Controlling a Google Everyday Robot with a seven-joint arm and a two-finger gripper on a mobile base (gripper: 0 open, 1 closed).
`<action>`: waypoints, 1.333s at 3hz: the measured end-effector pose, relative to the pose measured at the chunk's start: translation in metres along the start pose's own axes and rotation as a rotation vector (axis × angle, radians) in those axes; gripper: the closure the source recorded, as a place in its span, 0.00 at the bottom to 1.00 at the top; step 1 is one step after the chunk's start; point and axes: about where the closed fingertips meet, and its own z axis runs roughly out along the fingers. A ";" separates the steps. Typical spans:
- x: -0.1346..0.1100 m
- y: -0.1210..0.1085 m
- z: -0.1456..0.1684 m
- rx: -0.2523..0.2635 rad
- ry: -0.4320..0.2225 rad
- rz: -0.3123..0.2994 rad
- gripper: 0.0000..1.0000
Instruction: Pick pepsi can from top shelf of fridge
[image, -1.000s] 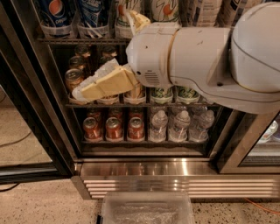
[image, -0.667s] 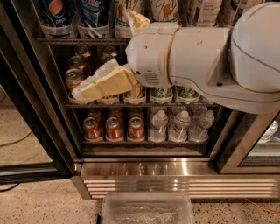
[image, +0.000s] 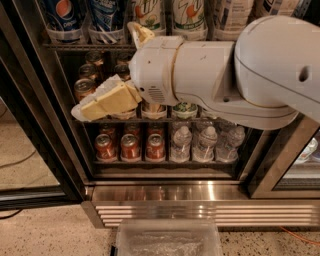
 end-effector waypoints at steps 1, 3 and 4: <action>0.001 -0.003 0.017 0.004 -0.020 -0.008 0.00; -0.002 -0.018 0.043 0.126 -0.077 -0.001 0.00; -0.005 -0.025 0.055 0.186 -0.098 0.006 0.00</action>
Offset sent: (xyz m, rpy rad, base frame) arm 0.0450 0.0290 -0.0125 0.1048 -0.0645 -0.0919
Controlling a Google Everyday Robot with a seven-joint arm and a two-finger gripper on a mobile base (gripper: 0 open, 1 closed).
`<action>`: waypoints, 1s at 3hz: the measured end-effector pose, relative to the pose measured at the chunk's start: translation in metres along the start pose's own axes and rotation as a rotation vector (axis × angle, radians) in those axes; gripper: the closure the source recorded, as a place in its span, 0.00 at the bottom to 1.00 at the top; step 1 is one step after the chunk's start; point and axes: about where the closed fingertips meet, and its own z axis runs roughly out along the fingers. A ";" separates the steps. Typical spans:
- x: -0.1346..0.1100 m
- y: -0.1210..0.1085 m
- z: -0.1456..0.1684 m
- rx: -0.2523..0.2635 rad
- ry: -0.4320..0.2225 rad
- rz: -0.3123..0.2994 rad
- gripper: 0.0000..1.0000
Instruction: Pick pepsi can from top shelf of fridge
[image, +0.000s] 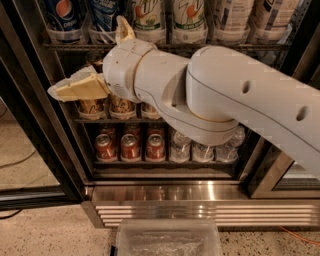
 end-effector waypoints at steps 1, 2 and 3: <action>-0.001 -0.005 0.008 0.047 -0.014 0.005 0.00; -0.002 -0.013 0.012 0.102 -0.023 0.013 0.00; -0.002 -0.020 0.014 0.147 -0.033 0.027 0.00</action>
Offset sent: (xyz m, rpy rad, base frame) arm 0.0245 -0.0011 -0.0048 0.0927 -0.0327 -0.1556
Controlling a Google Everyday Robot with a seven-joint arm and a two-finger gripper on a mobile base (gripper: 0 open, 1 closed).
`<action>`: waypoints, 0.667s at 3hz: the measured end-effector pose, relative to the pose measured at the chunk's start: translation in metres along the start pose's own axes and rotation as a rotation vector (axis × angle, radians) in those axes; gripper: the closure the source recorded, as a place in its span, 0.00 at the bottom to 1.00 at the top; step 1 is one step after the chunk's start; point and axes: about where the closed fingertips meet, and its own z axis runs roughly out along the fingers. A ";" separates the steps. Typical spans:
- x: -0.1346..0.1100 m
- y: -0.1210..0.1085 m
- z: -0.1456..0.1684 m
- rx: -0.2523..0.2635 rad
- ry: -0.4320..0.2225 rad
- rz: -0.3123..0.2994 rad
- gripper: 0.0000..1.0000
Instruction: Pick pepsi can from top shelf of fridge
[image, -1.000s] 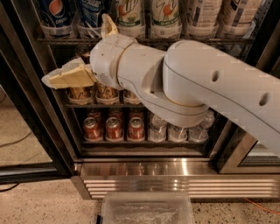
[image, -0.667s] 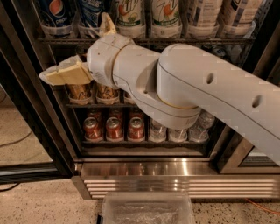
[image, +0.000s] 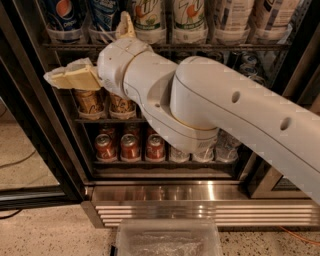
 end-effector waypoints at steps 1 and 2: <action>0.003 -0.001 0.005 0.015 -0.010 0.022 0.00; 0.005 0.000 0.012 0.009 -0.028 0.040 0.00</action>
Offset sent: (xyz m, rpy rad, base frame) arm 0.0172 0.0135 -0.0122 0.0801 0.0139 0.0148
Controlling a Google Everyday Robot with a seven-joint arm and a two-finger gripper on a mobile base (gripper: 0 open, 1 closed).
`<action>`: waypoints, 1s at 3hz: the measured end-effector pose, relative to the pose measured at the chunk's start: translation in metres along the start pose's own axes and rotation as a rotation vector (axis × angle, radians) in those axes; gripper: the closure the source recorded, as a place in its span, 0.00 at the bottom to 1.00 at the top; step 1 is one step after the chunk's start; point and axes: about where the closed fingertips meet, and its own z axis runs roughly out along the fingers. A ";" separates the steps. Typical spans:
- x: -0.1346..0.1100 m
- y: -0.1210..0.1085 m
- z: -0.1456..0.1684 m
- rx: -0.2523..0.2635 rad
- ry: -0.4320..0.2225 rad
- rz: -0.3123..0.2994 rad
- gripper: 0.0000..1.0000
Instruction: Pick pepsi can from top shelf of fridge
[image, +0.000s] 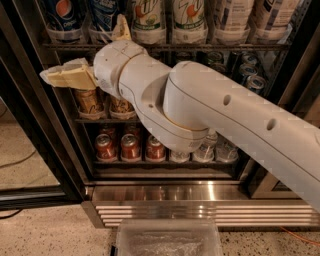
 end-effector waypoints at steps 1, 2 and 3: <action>-0.002 -0.007 0.002 0.025 -0.003 0.000 0.00; 0.000 -0.024 0.004 0.072 0.004 -0.010 0.00; 0.008 -0.036 0.011 0.091 0.012 -0.020 0.00</action>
Offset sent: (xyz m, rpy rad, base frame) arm 0.0369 -0.0290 0.0061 0.0116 -0.0209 -0.1379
